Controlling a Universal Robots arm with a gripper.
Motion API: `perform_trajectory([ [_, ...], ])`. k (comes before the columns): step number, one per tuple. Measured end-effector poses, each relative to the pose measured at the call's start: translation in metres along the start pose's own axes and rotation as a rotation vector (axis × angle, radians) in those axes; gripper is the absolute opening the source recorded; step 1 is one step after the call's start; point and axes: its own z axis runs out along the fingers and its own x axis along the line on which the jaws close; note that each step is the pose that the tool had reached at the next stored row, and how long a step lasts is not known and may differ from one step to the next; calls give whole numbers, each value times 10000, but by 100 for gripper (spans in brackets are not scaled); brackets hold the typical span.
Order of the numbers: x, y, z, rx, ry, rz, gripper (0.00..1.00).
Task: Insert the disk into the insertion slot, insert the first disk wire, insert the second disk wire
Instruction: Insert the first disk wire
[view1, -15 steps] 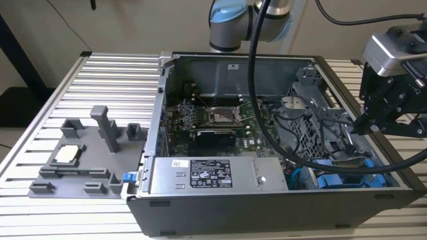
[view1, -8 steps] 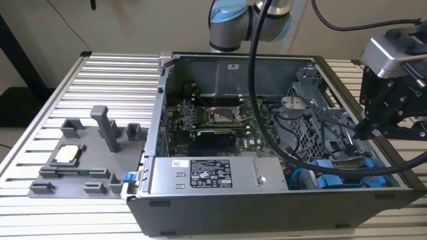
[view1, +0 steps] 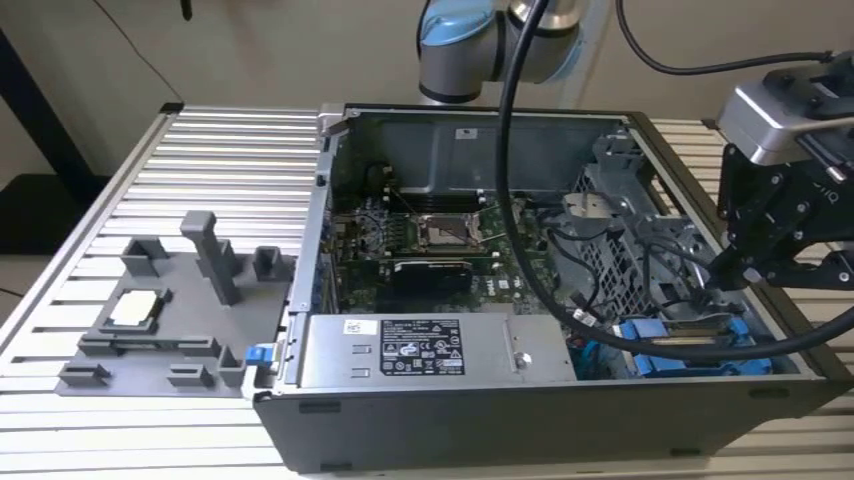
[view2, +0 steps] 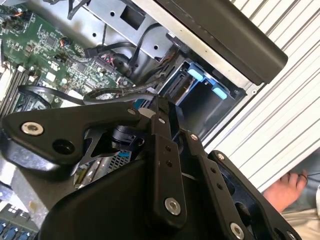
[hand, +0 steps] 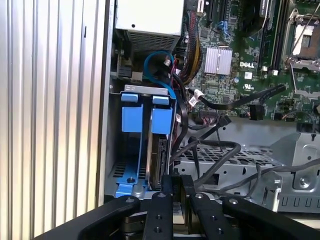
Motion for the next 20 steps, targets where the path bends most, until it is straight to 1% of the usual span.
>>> perform_trajectory([
  [6, 0, -1, 3, 0, 1, 0, 19],
  [12, 1, 0, 21, -2, 22, -1, 19],
  [20, 3, 2, 46, -1, 21, -2, 19],
])
